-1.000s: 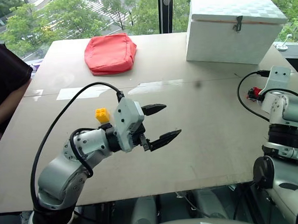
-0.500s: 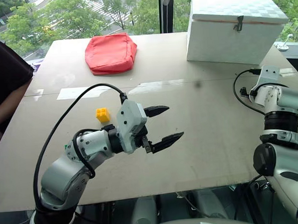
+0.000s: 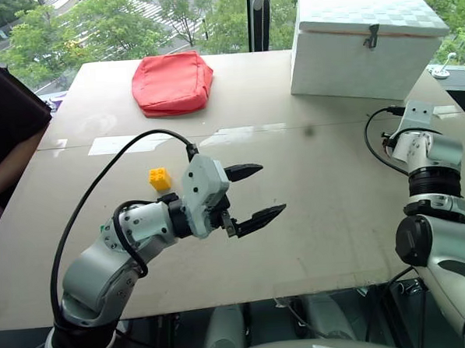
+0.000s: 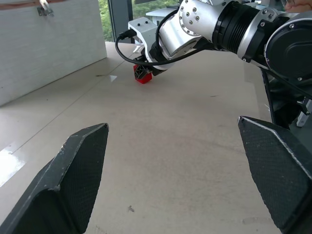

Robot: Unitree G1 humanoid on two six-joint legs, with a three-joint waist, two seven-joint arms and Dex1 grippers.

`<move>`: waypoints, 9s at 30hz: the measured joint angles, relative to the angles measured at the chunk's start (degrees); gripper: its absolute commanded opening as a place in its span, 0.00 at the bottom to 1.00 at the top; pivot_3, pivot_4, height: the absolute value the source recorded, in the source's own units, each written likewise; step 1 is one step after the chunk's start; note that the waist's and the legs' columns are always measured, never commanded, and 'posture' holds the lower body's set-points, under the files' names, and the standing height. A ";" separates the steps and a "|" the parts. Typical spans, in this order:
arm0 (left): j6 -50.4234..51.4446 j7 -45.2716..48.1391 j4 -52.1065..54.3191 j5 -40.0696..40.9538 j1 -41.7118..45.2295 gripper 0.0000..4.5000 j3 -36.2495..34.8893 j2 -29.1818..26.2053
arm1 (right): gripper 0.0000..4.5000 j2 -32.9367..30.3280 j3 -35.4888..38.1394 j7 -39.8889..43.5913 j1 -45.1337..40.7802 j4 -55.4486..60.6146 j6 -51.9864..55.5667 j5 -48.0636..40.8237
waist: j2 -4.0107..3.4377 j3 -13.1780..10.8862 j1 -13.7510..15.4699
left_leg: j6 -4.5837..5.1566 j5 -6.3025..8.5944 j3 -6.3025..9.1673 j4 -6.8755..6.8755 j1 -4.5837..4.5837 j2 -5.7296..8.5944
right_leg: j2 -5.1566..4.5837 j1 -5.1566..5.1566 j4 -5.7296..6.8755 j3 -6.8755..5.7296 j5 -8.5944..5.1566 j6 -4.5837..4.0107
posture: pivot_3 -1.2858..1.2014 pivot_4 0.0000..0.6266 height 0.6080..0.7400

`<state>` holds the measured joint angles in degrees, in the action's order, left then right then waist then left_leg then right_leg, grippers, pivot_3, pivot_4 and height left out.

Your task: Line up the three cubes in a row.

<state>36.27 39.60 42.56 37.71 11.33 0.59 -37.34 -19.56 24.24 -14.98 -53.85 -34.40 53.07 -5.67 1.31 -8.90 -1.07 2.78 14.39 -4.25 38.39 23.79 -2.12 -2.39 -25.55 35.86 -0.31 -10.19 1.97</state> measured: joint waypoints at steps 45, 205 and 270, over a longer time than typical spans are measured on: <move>-0.46 -0.82 8.57 10.11 -29.24 0.97 -22.03 -6.29 | 0.29 -8.52 -48.59 92.19 0.45 -0.51 -44.03 6.63 | -0.10 -0.14 0.30 | -0.09 -0.03 -0.03 0.02 -0.07 -0.16 | 0.14 -0.03 -0.02 0.10 -0.09 -0.29 | 0.52 0.24 1.00; 9.01 -30.68 -30.65 -29.88 5.70 0.29 -15.03 17.79 | 1.00 -25.23 -17.01 61.84 53.44 77.16 -20.45 -35.08 | 0.46 -0.02 1.88 | -0.07 -0.03 0.20 0.39 -0.09 -0.16 | 0.22 0.23 0.10 0.02 -0.07 -0.25 | 0.52 0.24 1.00; -55.49 52.51 -108.22 -34.33 46.91 0.99 8.79 5.95 | 1.00 -26.90 -12.14 56.17 63.17 83.13 -20.42 -33.93 | 0.48 -0.04 1.89 | 0.11 0.08 0.15 0.75 0.14 -0.16 | 0.21 0.22 0.08 -0.06 -0.12 -0.19 | 0.52 0.24 1.00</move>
<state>-19.22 92.11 -65.67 3.38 58.24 9.38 -31.39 -46.46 12.11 41.20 9.32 48.72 32.65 -39.60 1.79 -8.93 0.82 2.89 14.47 -4.10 39.14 23.93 -2.28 -2.17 -25.32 35.93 -0.37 -10.30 1.78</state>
